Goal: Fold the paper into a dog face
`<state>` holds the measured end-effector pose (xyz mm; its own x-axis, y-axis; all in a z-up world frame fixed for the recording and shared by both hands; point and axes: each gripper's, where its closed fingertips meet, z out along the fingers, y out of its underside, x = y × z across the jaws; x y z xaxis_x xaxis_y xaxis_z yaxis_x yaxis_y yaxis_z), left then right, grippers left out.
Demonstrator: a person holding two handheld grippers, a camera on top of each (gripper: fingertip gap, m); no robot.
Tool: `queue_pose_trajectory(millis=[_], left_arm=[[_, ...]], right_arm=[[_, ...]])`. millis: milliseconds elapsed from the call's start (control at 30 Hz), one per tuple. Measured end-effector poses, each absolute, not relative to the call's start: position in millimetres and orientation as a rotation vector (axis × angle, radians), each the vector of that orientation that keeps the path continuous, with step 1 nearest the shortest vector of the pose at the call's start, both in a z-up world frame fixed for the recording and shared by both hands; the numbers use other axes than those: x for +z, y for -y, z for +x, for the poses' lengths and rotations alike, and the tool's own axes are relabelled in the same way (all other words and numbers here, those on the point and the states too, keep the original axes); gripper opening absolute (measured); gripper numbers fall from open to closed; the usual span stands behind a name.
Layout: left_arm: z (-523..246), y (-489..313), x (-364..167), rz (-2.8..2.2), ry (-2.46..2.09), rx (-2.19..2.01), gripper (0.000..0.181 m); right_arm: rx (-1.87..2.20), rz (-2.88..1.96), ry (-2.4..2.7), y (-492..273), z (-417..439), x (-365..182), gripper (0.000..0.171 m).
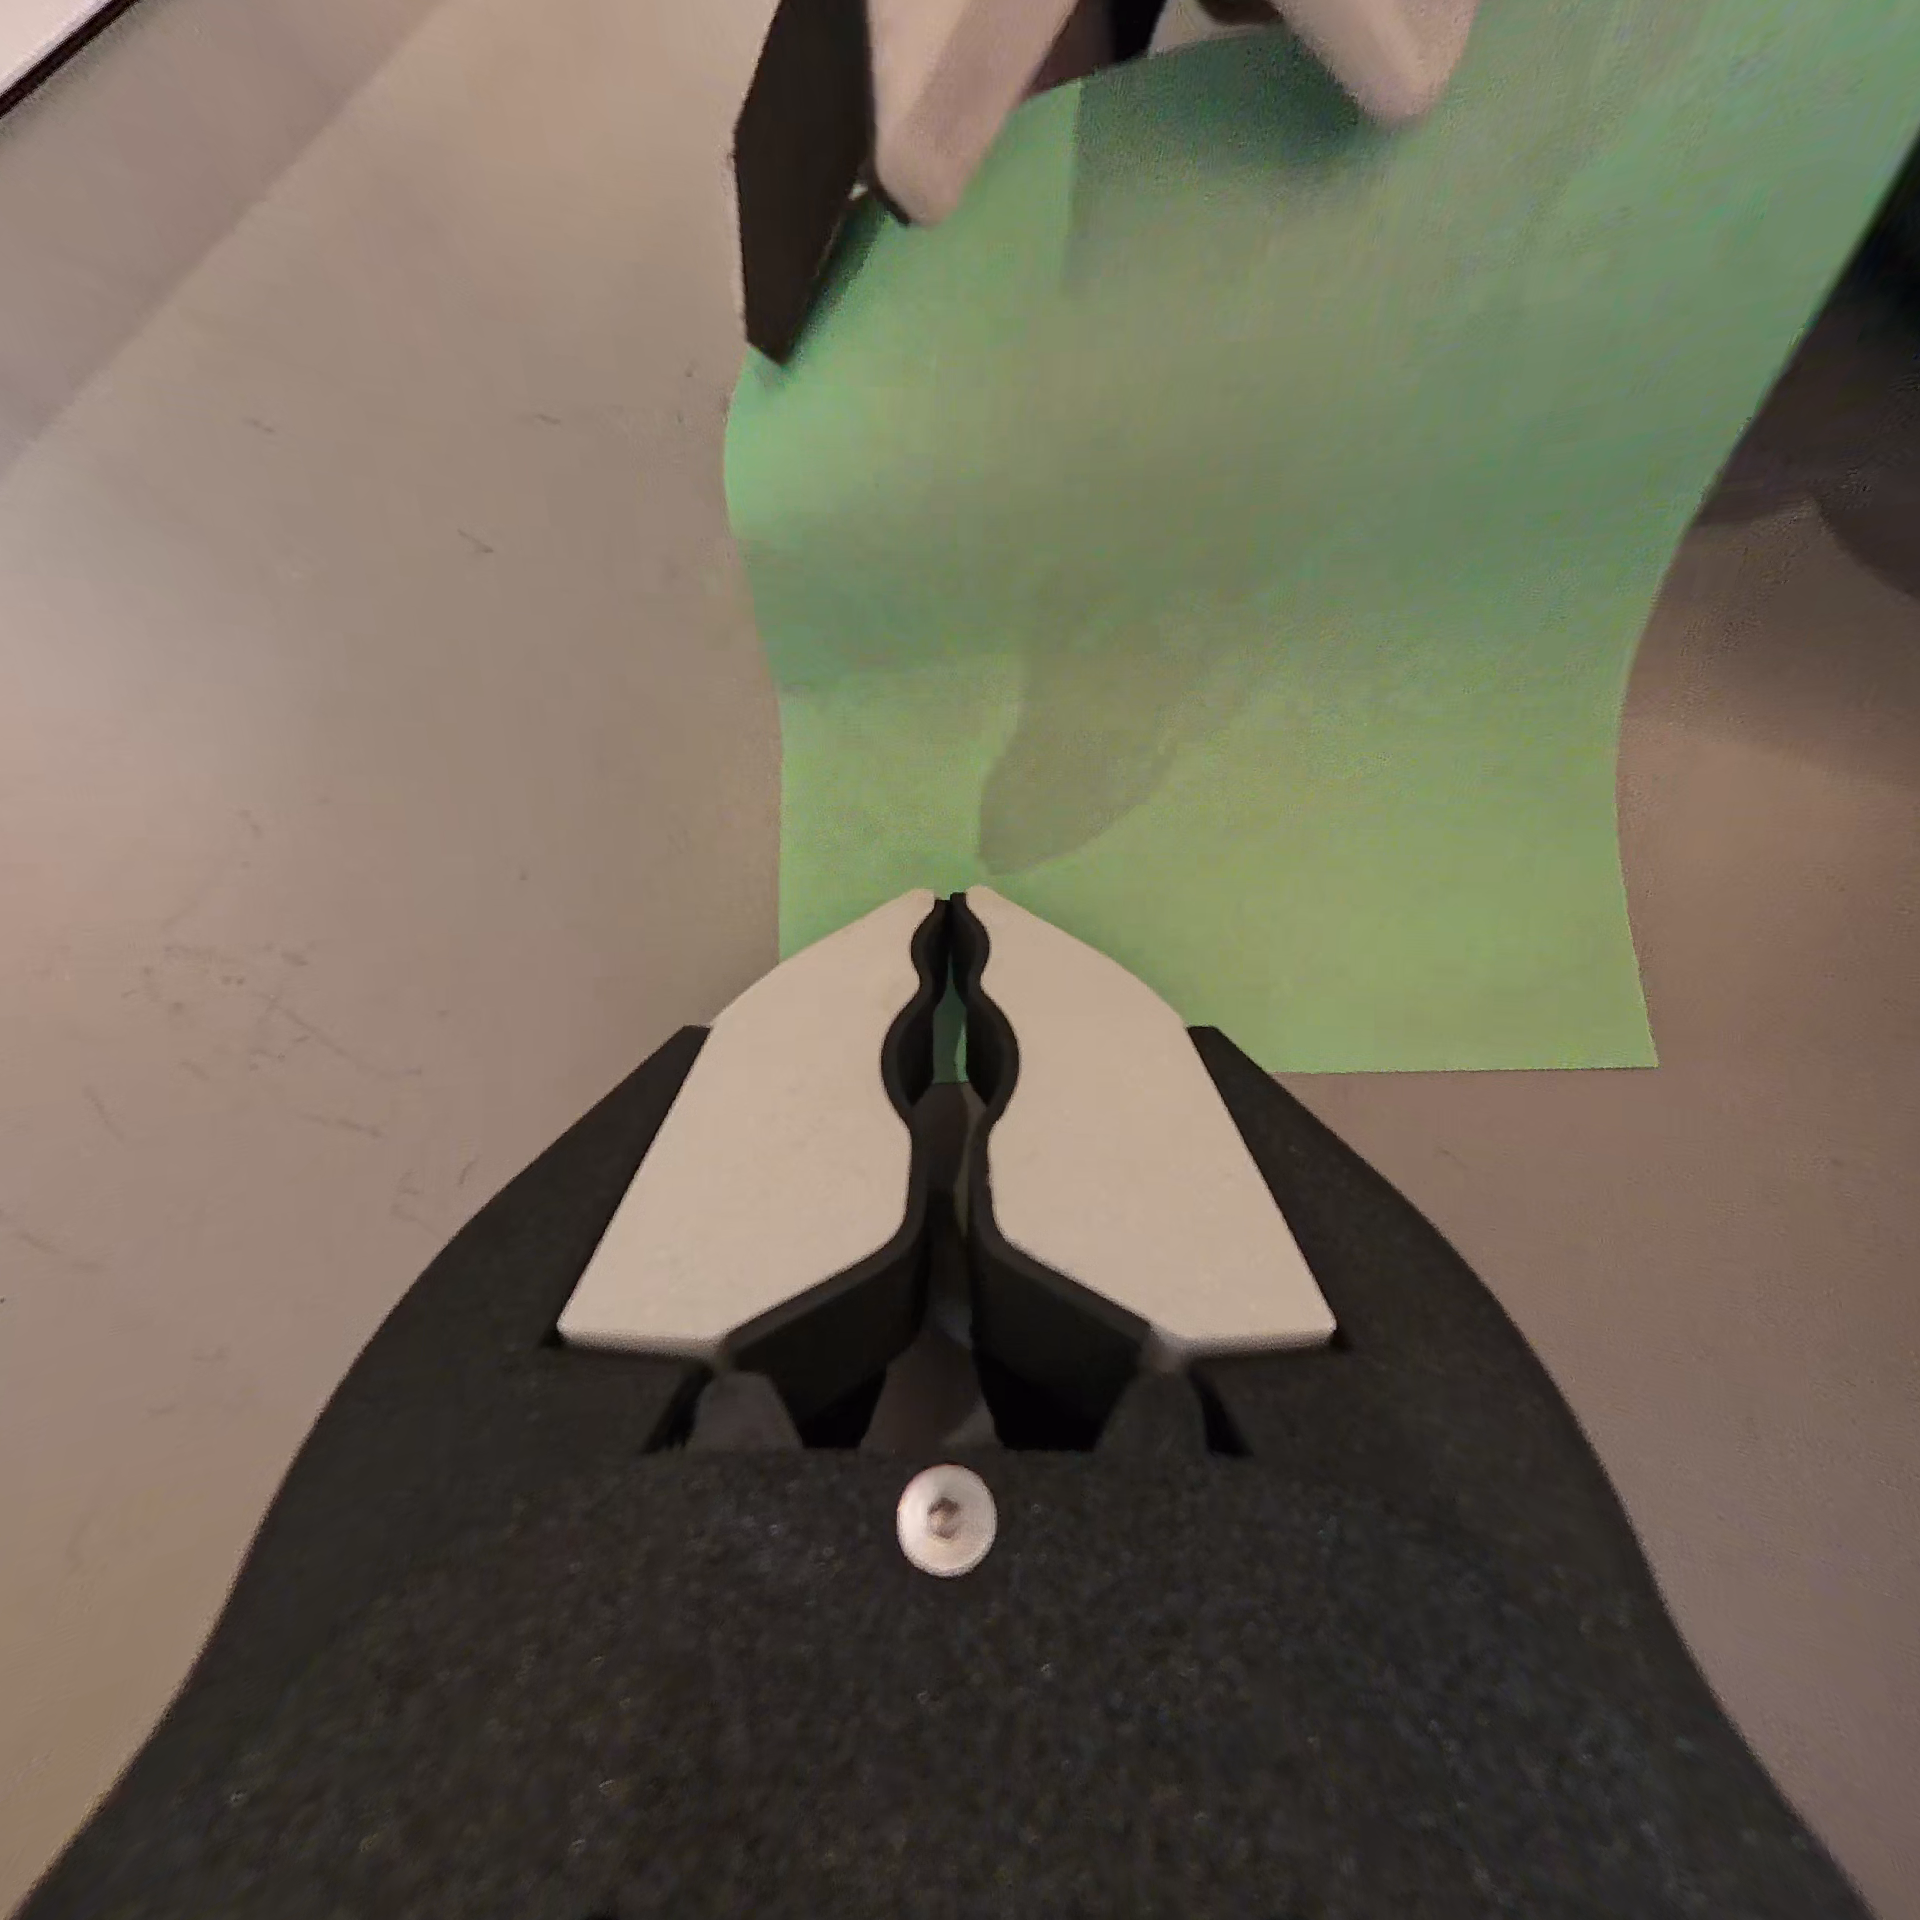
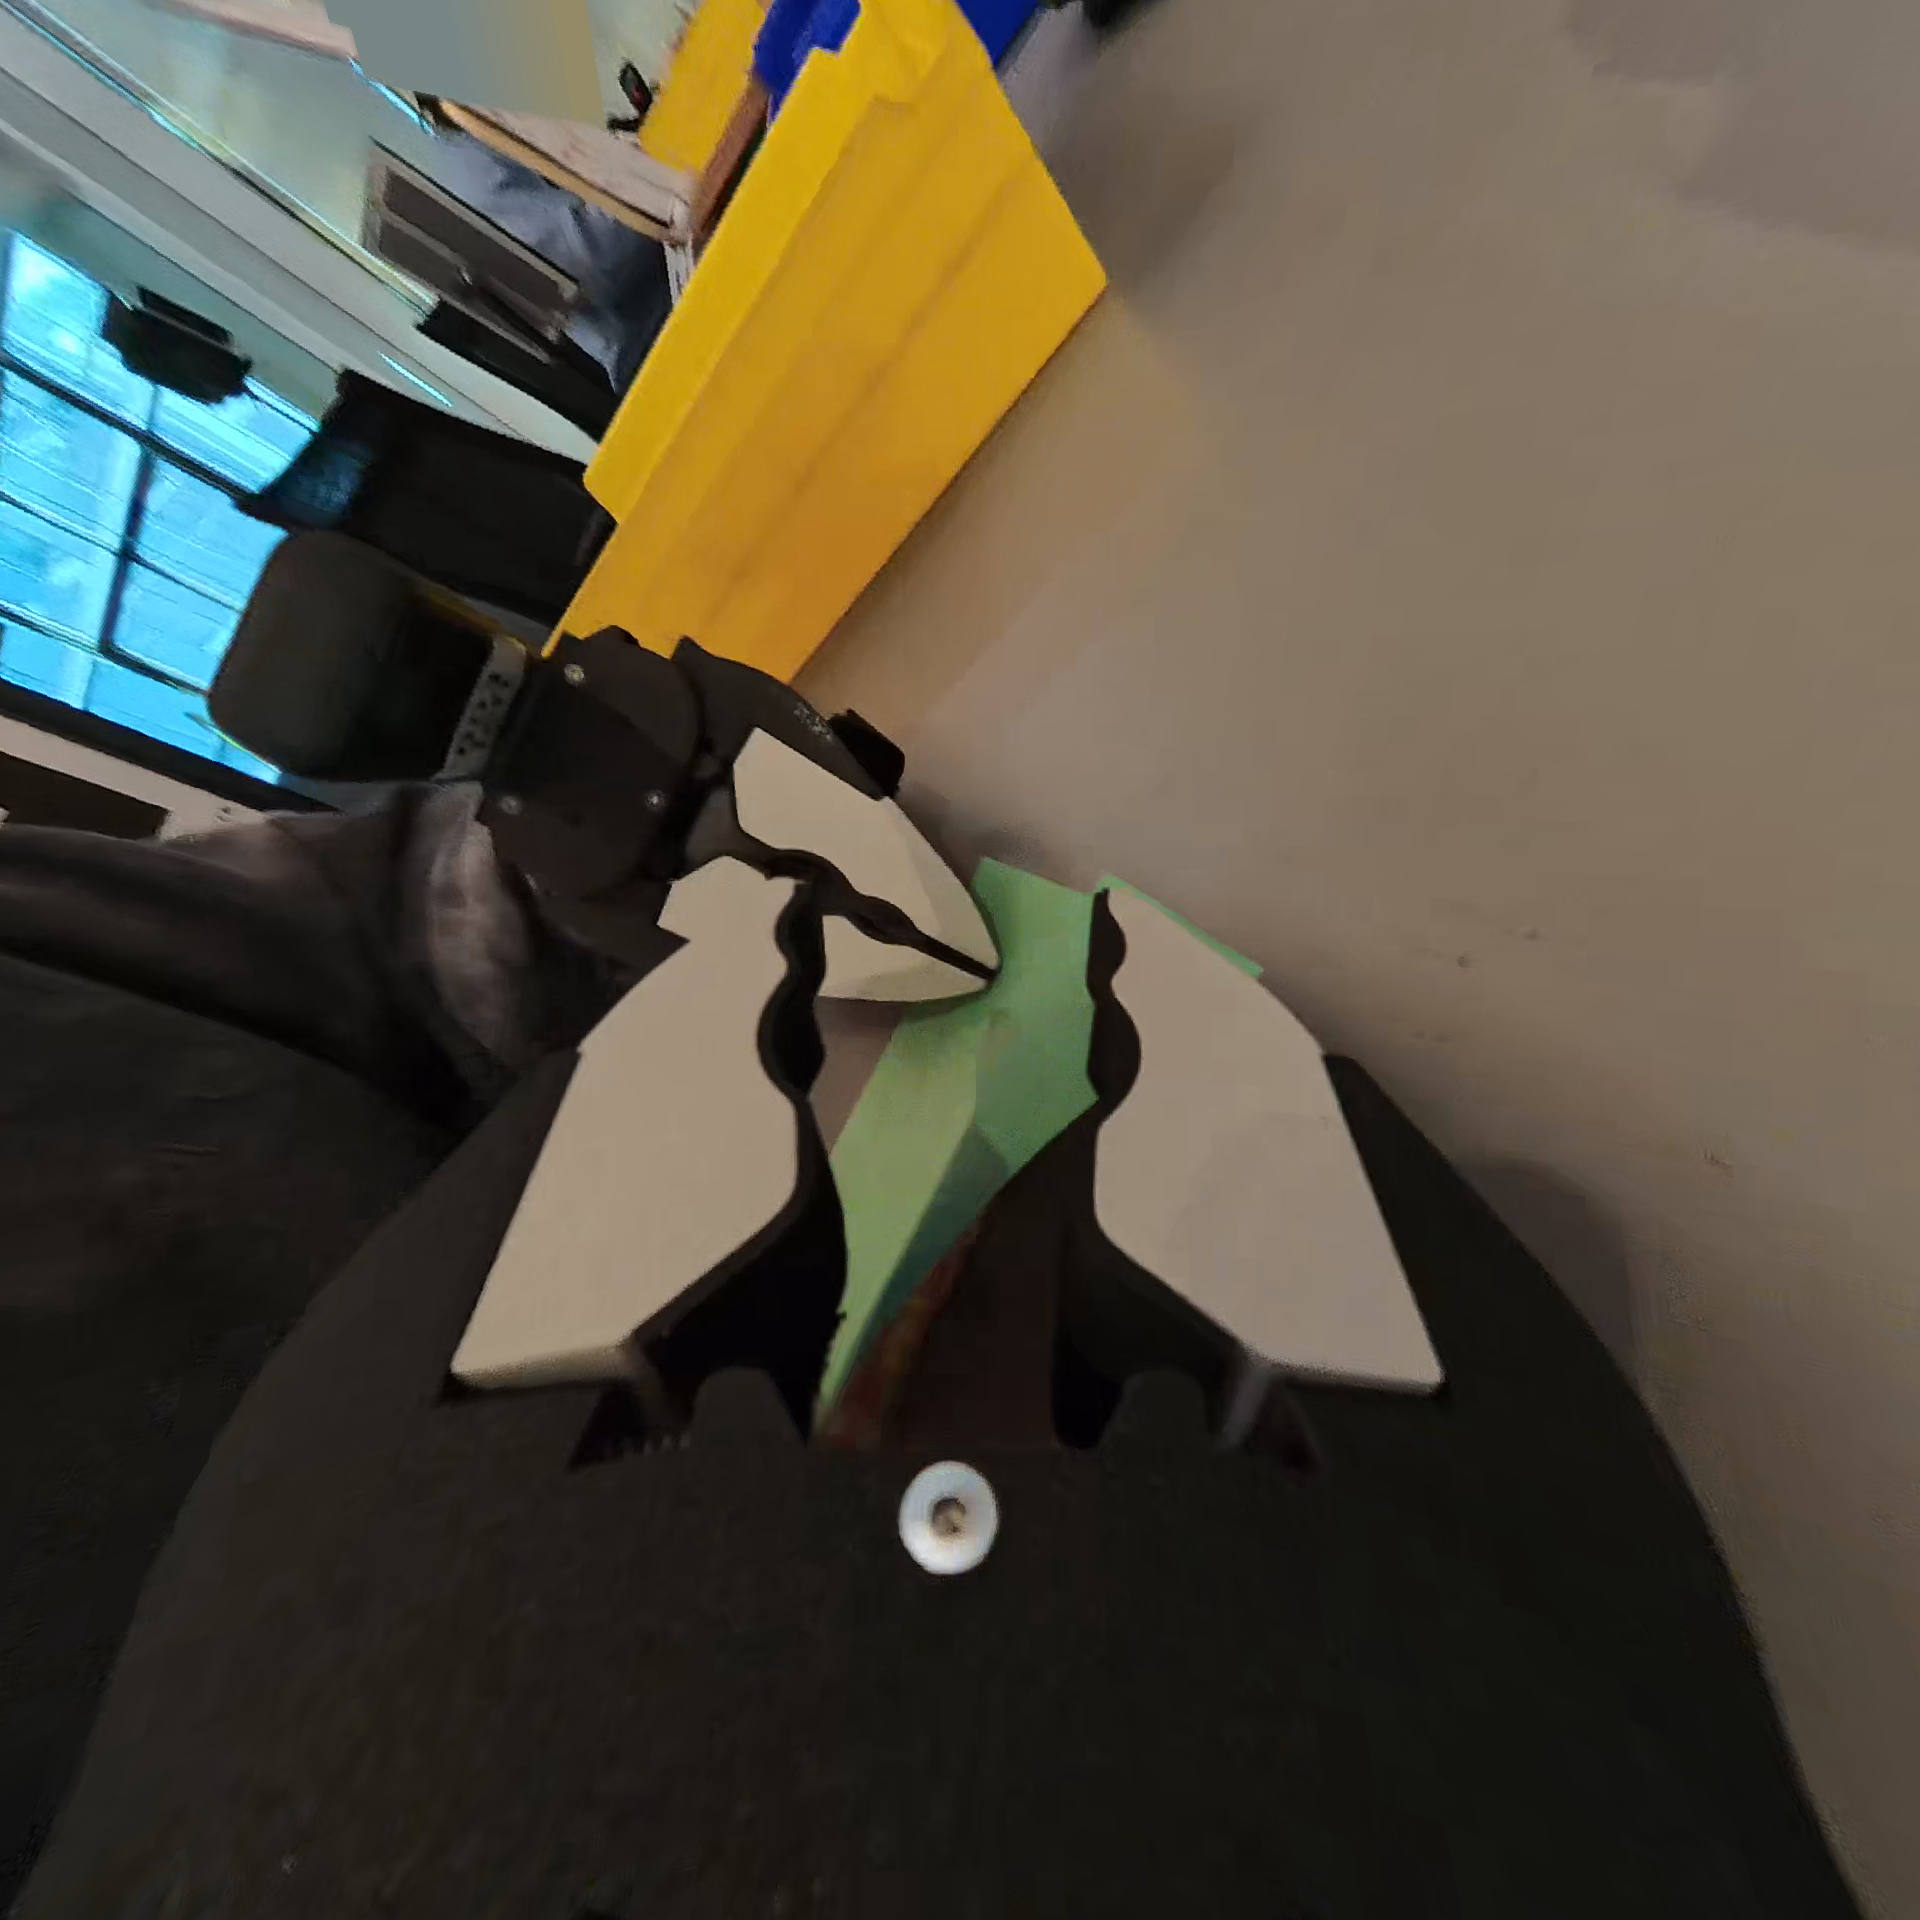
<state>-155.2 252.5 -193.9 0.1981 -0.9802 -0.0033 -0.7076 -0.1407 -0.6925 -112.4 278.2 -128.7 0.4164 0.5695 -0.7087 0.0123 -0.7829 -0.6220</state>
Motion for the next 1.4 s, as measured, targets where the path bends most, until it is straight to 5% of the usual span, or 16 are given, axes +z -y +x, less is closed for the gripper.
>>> queue_pose_trajectory(millis=[267,367,700,933,1133,1400], left_arm=[[-155,-253,-194,-1.915,-1.569,-0.628,0.000],[-156,-252,-194,-1.915,-1.568,-0.628,0.000],[-156,-253,-194,-1.919,-1.562,-0.618,0.000],[-156,-253,-194,-1.918,-1.562,-0.610,0.000],[-156,-253,-194,-1.916,-1.564,-0.605,0.000],[-155,-253,-194,-1.915,-1.566,-0.600,0.000]], right_arm=[[0.702,-2.297,0.719,-285,-75,-151,0.045],[0.454,-2.505,0.737,-275,-42,-180,0.057],[0.322,-2.551,0.785,-263,-59,-195,0.084],[0.332,-2.585,0.793,-254,-77,-194,0.075],[0.653,-2.520,0.665,-257,-98,-185,0.065],[1.613,-2.262,0.368,-245,-134,-150,0.058]])
